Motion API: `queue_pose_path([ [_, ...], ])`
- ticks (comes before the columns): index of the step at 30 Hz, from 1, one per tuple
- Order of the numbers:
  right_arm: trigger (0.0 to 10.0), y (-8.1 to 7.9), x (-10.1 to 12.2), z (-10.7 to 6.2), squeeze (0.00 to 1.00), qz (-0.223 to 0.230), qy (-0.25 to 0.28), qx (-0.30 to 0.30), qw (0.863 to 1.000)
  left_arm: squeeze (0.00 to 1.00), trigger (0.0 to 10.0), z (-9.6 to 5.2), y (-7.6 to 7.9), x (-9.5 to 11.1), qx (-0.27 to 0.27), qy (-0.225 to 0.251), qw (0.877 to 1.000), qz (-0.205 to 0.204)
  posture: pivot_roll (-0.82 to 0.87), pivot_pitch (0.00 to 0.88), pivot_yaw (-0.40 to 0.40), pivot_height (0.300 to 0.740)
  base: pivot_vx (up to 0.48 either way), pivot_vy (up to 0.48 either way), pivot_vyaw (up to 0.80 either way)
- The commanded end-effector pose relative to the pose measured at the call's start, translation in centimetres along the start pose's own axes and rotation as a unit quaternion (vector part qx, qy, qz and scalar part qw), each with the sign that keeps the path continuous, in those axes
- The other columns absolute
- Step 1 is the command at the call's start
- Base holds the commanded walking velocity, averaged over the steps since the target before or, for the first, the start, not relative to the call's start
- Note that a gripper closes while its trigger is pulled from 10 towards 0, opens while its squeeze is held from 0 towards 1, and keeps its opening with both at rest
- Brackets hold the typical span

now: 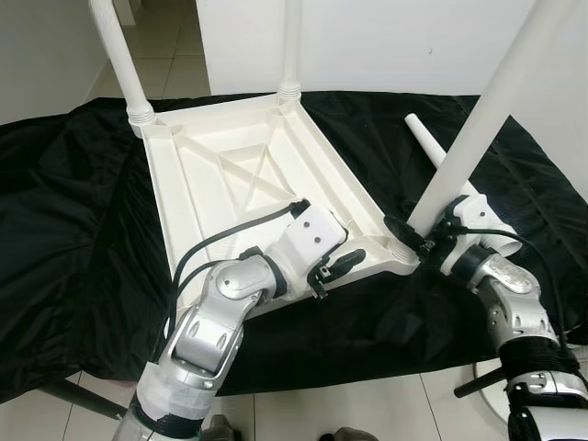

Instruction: Building children table

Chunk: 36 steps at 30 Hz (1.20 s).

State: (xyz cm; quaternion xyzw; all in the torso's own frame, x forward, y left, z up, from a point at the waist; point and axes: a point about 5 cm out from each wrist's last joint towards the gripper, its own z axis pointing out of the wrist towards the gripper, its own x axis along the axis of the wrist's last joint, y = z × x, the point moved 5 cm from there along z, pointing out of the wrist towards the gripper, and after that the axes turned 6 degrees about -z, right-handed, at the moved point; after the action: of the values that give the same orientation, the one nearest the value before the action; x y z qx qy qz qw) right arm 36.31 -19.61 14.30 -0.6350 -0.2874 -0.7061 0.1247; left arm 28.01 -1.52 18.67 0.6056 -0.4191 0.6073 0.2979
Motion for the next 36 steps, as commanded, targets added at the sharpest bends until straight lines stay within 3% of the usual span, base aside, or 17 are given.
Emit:
queue_pose_path([
  [1, 10.0, -0.7, -2.0, -0.3, 0.00, 0.028, -0.035, -0.005, 0.999, 0.00, 10.0, -0.2, -1.1, 0.4, 0.049, 0.005, 0.999, 0.005, -0.07, 0.041, 0.016, 0.740, 0.000, 0.000, 0.00],
  [12, 10.0, -2.0, -1.4, 0.6, 0.00, 0.035, -0.033, -0.069, 0.996, 0.00, 10.0, -0.2, -1.2, 0.1, 0.054, 0.003, 0.999, 0.003, -0.08, 0.043, -0.001, 0.740, 0.000, 0.000, 0.00],
  [14, 10.0, -2.4, -1.2, 0.7, 0.00, 0.033, -0.037, -0.126, 0.991, 0.00, 10.0, -0.4, -1.7, -0.2, 0.063, 0.001, 0.998, 0.003, -0.08, 0.044, -0.003, 0.740, 0.000, 0.000, 0.00],
  [20, 10.0, -2.8, -1.0, 0.6, 0.00, 0.040, -0.038, -0.169, 0.984, 0.00, 10.0, -0.5, -2.1, -0.2, 0.070, 0.000, 0.998, 0.003, -0.08, 0.045, -0.011, 0.740, 0.000, 0.000, 0.00],
  [22, 10.0, -3.7, -0.7, 0.2, 0.00, 0.055, -0.042, -0.255, 0.965, 0.00, 10.0, -0.6, -2.5, -0.2, 0.076, 0.001, 0.997, 0.004, -0.09, 0.043, -0.017, 0.740, 0.000, 0.000, 0.00],
  [23, 10.0, -3.7, -0.7, 0.2, 0.00, 0.055, -0.042, -0.255, 0.965, 0.00, 10.0, -0.6, -2.5, -0.2, 0.076, 0.001, 0.997, 0.004, -0.09, 0.043, -0.017, 0.740, 0.000, 0.000, 0.00],
  [25, 10.0, -4.4, -0.7, -0.3, 0.00, 0.076, -0.049, -0.314, 0.945, 0.00, 10.0, -0.6, -2.7, -0.2, 0.079, 0.002, 0.997, 0.005, -0.09, 0.043, -0.017, 0.740, 0.000, 0.000, 0.00],
  [26, 10.0, -4.4, -0.7, -0.3, 0.00, 0.076, -0.049, -0.314, 0.945, 0.00, 10.0, -0.6, -2.7, -0.2, 0.079, 0.002, 0.997, 0.005, -0.09, 0.043, -0.017, 0.740, 0.000, 0.000, 0.00],
  [29, 10.0, -5.2, -1.0, -0.7, 0.00, 0.101, -0.068, -0.367, 0.922, 0.00, 10.0, -0.7, -2.8, -0.1, 0.082, 0.002, 0.997, 0.008, -0.08, 0.042, -0.016, 0.740, 0.000, 0.000, 0.00],
  [36, 10.0, -5.6, -1.0, -0.5, 0.00, 0.109, -0.083, -0.383, 0.914, 0.00, 10.0, -0.8, -3.0, -0.2, 0.084, 0.001, 0.996, 0.010, -0.09, 0.042, -0.015, 0.740, 0.000, 0.000, 0.00],
])
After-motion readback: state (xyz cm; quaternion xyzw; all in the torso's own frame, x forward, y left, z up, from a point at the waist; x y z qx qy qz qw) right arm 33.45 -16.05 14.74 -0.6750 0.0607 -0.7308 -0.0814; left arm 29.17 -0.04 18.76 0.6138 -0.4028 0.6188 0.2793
